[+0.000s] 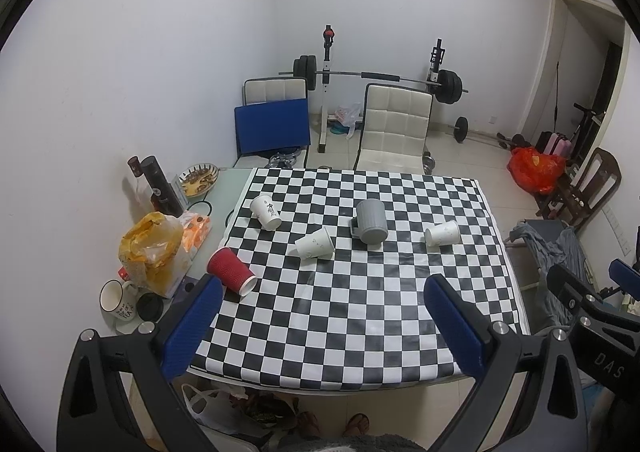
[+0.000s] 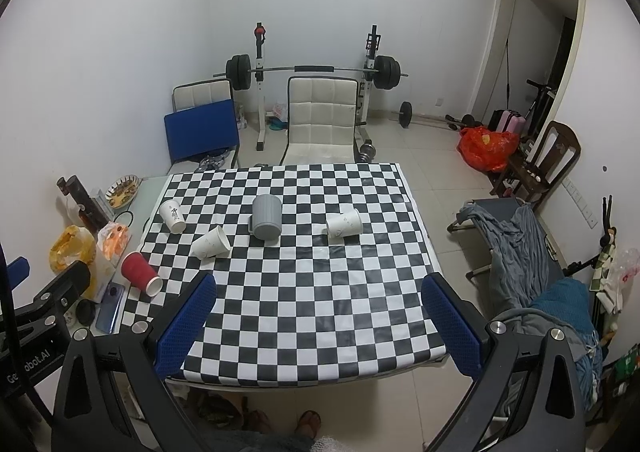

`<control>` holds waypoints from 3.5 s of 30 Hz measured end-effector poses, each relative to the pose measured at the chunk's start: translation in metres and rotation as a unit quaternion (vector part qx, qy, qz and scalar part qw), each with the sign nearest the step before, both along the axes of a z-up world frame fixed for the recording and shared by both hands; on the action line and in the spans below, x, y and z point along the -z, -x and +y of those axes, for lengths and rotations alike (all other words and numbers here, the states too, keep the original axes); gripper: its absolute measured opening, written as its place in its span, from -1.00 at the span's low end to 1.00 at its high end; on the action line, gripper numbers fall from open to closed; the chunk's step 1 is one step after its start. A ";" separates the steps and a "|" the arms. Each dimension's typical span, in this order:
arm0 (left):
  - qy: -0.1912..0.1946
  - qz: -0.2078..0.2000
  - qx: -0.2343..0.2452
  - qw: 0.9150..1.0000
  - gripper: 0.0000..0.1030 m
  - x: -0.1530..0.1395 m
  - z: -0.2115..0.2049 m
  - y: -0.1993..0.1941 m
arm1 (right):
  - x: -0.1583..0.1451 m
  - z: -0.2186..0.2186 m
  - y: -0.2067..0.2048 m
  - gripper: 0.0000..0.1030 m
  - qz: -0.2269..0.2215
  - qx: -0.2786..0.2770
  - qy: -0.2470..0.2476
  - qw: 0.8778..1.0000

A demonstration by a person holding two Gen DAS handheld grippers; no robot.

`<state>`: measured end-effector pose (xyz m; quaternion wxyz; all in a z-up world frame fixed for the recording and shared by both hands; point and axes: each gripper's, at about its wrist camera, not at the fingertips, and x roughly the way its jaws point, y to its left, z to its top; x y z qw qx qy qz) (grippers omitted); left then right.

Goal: Flip cup upright

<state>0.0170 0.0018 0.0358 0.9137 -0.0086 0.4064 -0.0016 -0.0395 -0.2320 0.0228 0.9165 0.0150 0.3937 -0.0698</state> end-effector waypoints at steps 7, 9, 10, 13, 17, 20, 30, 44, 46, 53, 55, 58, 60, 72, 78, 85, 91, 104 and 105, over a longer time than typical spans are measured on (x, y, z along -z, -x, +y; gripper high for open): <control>-0.001 -0.002 0.000 1.000 1.00 0.003 -0.001 0.004 | 0.000 0.000 0.001 1.00 -0.001 0.000 -0.001 1.000; 0.000 -0.002 0.000 1.000 1.00 0.000 0.000 0.002 | 0.000 0.000 0.001 1.00 -0.001 -0.001 -0.001 1.000; 0.000 -0.002 0.000 1.000 1.00 0.000 -0.001 0.002 | 0.000 0.000 0.001 1.00 -0.001 -0.001 -0.001 1.000; -0.001 -0.004 0.000 1.000 1.00 -0.002 -0.003 0.002 | -0.001 0.000 0.002 1.00 -0.001 0.000 -0.001 1.000; -0.001 -0.005 0.000 1.000 1.00 -0.004 -0.006 0.003 | -0.001 0.000 0.002 1.00 -0.001 0.000 -0.002 1.000; -0.001 -0.004 0.000 1.000 1.00 -0.001 -0.006 0.005 | -0.001 0.000 0.003 1.00 -0.001 0.000 -0.001 1.000; -0.008 0.000 0.000 1.000 1.00 -0.006 -0.013 -0.007 | -0.001 0.003 -0.007 1.00 0.012 0.001 -0.006 1.000; -0.059 0.063 -0.008 0.996 1.00 0.097 0.027 -0.094 | 0.113 0.020 -0.107 1.00 0.091 0.042 -0.016 0.995; -0.074 0.075 -0.007 0.994 1.00 0.113 0.026 -0.106 | 0.135 0.021 -0.126 1.00 0.101 0.045 -0.004 0.994; -0.085 0.091 0.000 0.992 1.00 0.153 0.009 -0.162 | 0.192 0.009 -0.183 1.00 0.120 0.048 -0.006 0.992; -0.084 0.102 -0.004 0.991 1.00 0.164 0.003 -0.180 | 0.207 0.004 -0.205 1.00 0.125 0.045 -0.005 0.991; -0.087 0.108 -0.018 0.990 1.00 0.178 -0.006 -0.208 | 0.229 -0.003 -0.240 1.00 0.135 0.033 -0.006 0.990; -0.088 0.115 -0.026 0.989 1.00 0.190 -0.013 -0.228 | 0.246 -0.010 -0.266 1.00 0.146 0.025 -0.008 0.989; -0.068 0.243 -0.035 0.967 1.00 0.279 -0.056 -0.343 | 0.330 -0.048 -0.395 1.00 0.216 0.008 -0.019 0.976; -0.022 0.270 -0.017 0.962 0.99 0.313 -0.079 -0.385 | 0.356 -0.067 -0.441 0.77 0.248 0.010 -0.020 0.969; 0.014 0.315 0.018 0.949 0.98 0.347 -0.102 -0.408 | 0.371 -0.079 -0.472 0.65 0.272 0.005 -0.017 0.962; 0.028 0.329 0.039 0.943 0.87 0.363 -0.111 -0.407 | 0.388 -0.083 -0.484 0.65 0.295 0.002 -0.015 0.955; 0.004 0.296 0.071 0.953 0.46 0.349 -0.124 -0.387 | 0.394 -0.086 -0.491 0.65 0.314 0.003 -0.010 0.950; 0.002 0.291 0.073 0.954 0.46 0.347 -0.125 -0.386 | 0.393 -0.087 -0.490 0.65 0.312 0.004 -0.009 0.950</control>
